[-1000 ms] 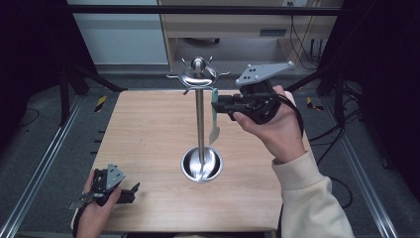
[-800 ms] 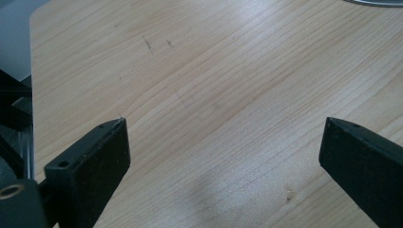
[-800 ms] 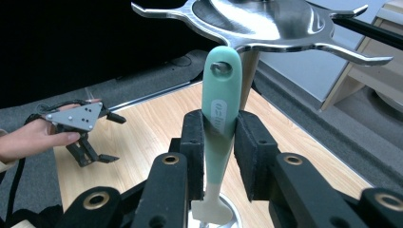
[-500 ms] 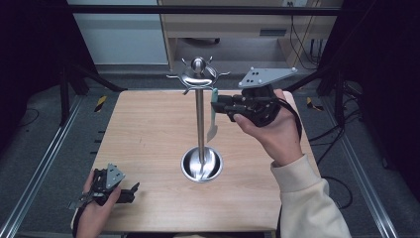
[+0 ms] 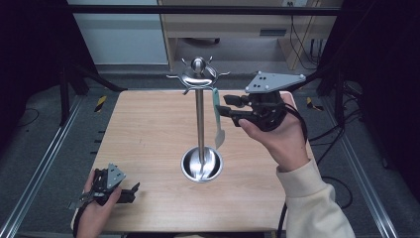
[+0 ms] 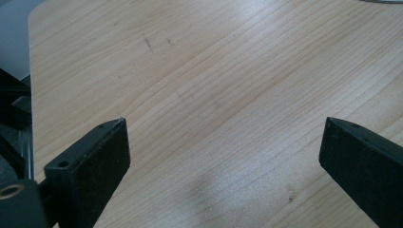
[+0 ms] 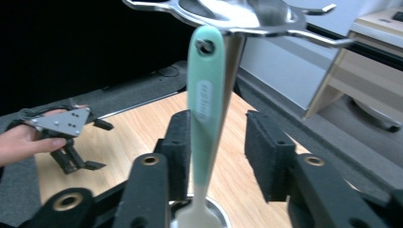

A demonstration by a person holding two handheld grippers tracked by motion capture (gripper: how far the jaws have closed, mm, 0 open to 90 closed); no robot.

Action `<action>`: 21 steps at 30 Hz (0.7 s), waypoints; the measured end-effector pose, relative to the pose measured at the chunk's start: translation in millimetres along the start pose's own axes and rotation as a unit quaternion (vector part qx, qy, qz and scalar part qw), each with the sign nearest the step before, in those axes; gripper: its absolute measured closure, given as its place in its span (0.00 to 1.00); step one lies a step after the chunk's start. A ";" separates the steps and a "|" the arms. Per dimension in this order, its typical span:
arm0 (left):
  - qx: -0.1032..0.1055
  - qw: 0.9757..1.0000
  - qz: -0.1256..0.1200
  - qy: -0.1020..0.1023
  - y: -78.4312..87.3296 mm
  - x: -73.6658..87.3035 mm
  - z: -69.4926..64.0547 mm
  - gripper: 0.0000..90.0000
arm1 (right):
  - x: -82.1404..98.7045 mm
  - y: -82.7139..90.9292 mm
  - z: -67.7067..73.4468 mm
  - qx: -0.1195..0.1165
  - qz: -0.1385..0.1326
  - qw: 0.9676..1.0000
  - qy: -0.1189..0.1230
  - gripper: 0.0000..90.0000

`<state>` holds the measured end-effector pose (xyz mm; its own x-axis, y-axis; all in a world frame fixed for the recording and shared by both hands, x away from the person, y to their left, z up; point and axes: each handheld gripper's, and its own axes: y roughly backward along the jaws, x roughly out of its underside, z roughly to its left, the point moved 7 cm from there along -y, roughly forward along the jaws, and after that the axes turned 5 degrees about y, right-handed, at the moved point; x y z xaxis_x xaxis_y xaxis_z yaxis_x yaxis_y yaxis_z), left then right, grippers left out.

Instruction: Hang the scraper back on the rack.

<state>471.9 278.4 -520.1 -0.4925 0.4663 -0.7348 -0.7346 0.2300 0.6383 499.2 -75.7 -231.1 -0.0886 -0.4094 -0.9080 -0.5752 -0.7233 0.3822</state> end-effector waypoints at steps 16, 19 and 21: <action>-0.002 1.000 0.003 0.003 -1.2 1.0 1.6 0.03 | 15.6 21.8 -26.5 0.108 -0.029 0.994 -0.016 0.27; -0.005 1.000 0.000 0.005 -0.2 0.7 2.7 0.03 | 21.6 22.2 -31.2 0.129 -0.025 0.991 -0.016 0.18; -0.005 1.000 -0.001 0.004 0.1 0.5 2.3 0.03 | 24.6 22.1 -32.5 0.135 -0.026 0.990 -0.013 0.14</action>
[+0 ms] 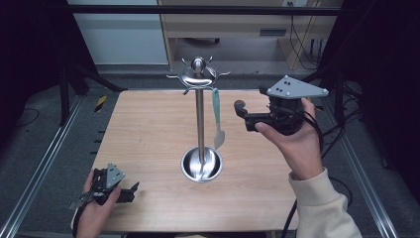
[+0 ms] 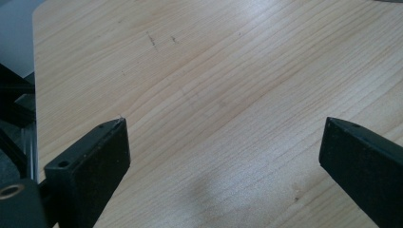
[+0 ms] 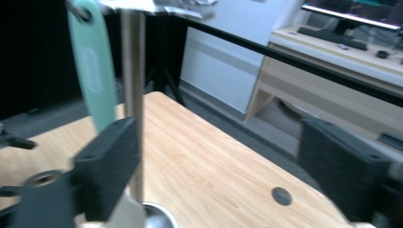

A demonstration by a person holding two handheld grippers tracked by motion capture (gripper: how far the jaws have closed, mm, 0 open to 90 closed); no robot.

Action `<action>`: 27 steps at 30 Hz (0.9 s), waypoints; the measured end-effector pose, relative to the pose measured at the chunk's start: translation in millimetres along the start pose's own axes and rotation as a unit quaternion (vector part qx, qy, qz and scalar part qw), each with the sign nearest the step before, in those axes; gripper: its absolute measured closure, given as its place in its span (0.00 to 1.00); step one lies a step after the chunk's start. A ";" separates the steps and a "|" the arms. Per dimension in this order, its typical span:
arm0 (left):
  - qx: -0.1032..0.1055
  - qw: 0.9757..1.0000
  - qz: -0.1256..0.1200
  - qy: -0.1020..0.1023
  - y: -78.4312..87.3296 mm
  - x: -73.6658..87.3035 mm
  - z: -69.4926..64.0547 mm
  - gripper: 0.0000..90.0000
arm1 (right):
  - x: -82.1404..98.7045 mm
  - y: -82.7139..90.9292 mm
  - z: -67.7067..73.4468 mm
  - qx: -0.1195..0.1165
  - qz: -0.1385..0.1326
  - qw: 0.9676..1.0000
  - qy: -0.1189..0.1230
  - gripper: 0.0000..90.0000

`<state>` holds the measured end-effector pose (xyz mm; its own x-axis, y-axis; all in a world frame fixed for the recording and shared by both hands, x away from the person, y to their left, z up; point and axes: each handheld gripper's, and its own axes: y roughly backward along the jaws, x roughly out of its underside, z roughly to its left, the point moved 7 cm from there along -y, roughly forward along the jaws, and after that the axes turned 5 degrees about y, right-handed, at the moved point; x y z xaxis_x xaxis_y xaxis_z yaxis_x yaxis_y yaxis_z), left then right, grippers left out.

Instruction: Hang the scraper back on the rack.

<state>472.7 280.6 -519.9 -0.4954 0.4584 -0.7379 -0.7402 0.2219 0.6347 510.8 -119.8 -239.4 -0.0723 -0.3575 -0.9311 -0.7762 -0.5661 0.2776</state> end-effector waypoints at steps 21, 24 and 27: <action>0.000 1.000 -0.003 -0.003 2.3 -0.5 -2.0 0.03 | 101.1 -1.6 -6.4 0.041 0.026 0.998 -0.041 0.11; -0.001 1.000 -0.003 -0.003 2.1 -0.6 -1.8 0.03 | 111.1 -1.8 -4.1 0.039 0.034 0.998 -0.043 0.11; -0.001 1.000 -0.003 -0.003 2.1 -0.9 -1.7 0.03 | 128.8 -2.9 -0.7 0.036 0.045 0.997 -0.049 0.11</action>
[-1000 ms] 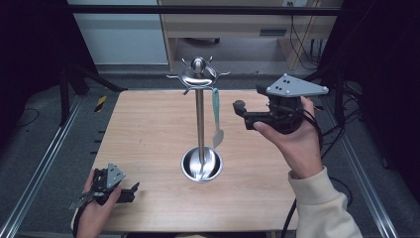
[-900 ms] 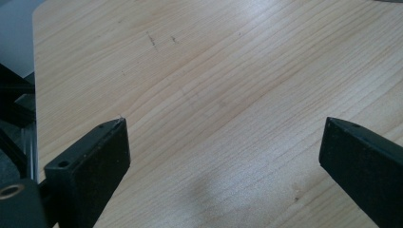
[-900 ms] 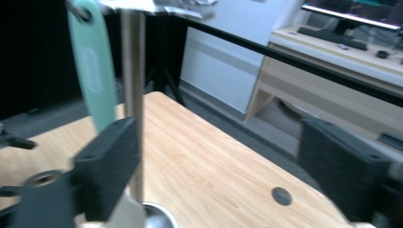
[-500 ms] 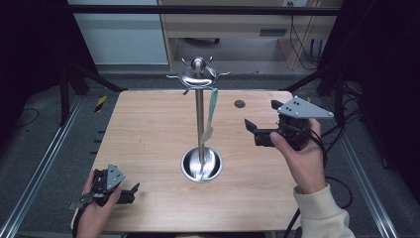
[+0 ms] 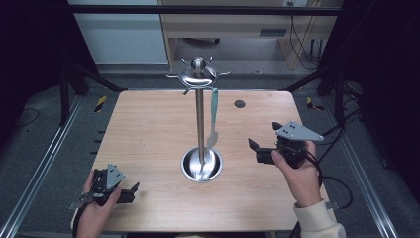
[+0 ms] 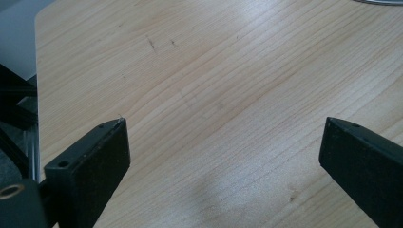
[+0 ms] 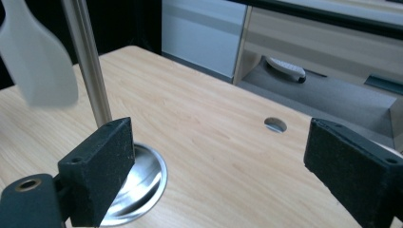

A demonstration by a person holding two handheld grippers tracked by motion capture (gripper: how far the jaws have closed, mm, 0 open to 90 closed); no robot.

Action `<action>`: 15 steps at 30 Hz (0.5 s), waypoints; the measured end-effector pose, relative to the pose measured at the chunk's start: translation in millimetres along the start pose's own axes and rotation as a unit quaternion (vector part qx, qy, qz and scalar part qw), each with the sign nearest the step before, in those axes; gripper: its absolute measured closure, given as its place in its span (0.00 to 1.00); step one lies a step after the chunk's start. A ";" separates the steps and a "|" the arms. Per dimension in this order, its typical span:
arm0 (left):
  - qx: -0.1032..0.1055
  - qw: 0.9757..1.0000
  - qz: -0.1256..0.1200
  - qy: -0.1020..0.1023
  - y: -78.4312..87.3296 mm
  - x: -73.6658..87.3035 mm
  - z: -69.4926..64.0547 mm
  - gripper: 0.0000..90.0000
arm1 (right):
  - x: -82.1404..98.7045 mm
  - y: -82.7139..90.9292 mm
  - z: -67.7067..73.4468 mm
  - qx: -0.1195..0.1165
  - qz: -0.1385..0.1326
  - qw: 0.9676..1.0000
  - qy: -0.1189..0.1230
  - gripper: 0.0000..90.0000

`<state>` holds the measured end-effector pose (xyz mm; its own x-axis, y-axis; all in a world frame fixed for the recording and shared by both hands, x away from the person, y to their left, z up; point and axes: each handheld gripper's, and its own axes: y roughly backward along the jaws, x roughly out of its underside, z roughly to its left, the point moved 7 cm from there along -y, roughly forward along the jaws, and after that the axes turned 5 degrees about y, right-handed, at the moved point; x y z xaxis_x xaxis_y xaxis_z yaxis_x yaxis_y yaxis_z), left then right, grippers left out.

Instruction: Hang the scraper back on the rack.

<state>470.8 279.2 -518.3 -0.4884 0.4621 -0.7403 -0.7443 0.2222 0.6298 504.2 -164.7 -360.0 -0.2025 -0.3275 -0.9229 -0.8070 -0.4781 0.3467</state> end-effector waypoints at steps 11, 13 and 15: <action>0.000 1.000 -0.001 0.001 0.2 0.0 0.1 0.03 | 43.5 -10.7 6.0 -0.010 0.038 0.999 -0.010 0.11; 0.000 1.000 -0.001 0.001 0.2 -0.1 0.2 0.03 | 50.0 -11.3 6.7 -0.012 0.044 0.999 -0.013 0.11; 0.000 1.000 -0.001 0.001 0.1 -0.1 0.2 0.03 | 56.5 -11.8 7.1 -0.013 0.050 0.999 -0.014 0.11</action>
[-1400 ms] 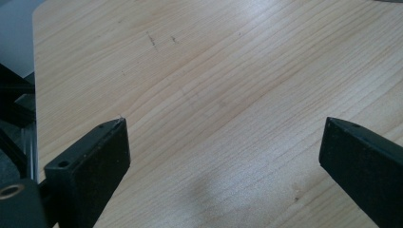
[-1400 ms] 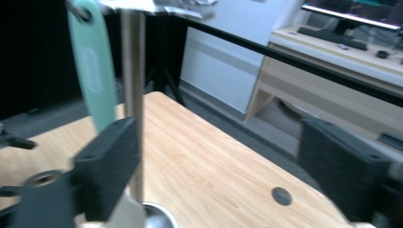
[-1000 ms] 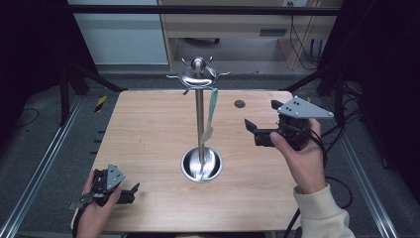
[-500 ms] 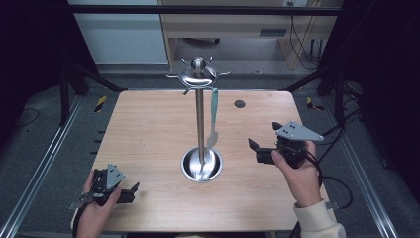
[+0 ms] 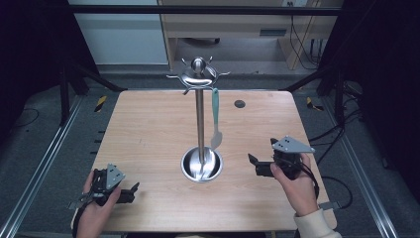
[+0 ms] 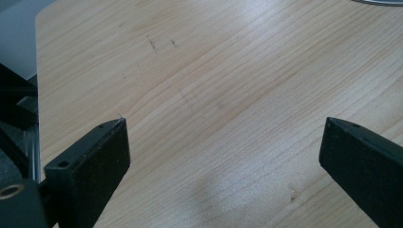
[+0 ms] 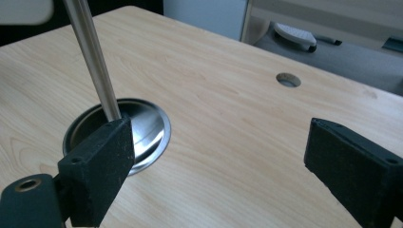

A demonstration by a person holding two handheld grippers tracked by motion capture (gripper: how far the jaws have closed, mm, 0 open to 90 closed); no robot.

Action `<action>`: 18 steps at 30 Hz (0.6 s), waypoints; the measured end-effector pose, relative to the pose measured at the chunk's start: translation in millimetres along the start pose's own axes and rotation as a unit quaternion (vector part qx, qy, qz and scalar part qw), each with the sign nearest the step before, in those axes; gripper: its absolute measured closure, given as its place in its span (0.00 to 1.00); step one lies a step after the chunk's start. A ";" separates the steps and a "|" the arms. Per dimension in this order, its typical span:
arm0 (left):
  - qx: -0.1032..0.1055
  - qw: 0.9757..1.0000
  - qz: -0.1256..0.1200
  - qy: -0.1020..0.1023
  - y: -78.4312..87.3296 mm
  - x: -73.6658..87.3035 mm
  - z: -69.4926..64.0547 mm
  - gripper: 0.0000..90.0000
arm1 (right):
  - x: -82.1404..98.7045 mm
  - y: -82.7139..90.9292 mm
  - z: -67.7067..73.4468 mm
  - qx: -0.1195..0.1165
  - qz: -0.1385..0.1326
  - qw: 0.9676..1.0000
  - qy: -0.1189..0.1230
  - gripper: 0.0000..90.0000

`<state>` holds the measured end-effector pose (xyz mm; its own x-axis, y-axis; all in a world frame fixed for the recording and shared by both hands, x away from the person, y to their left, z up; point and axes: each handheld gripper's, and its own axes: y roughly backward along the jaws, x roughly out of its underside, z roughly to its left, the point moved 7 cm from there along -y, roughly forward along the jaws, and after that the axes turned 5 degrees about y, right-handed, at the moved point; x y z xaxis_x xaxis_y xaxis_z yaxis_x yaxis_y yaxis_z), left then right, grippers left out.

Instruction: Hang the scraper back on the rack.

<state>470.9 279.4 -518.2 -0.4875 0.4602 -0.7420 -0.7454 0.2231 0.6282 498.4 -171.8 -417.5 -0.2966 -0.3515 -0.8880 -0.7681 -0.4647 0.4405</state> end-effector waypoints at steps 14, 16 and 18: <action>0.000 1.000 0.001 -0.001 -0.2 0.1 -0.3 0.03 | 37.2 -15.9 -0.6 -0.008 0.037 0.999 -0.019 0.11; 0.000 1.000 0.001 -0.001 -0.1 0.1 -0.2 0.03 | 40.5 -18.5 -2.0 -0.008 0.040 0.999 -0.022 0.11; 0.000 1.000 0.001 -0.001 -0.1 0.1 -0.1 0.03 | 43.8 -21.2 -3.2 -0.007 0.044 0.999 -0.025 0.11</action>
<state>470.9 279.3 -518.3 -0.4878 0.4626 -0.7403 -0.7446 0.2223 0.6295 503.5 -179.9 -465.2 -0.3912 -0.3506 -0.8509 -0.7300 -0.4448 0.5189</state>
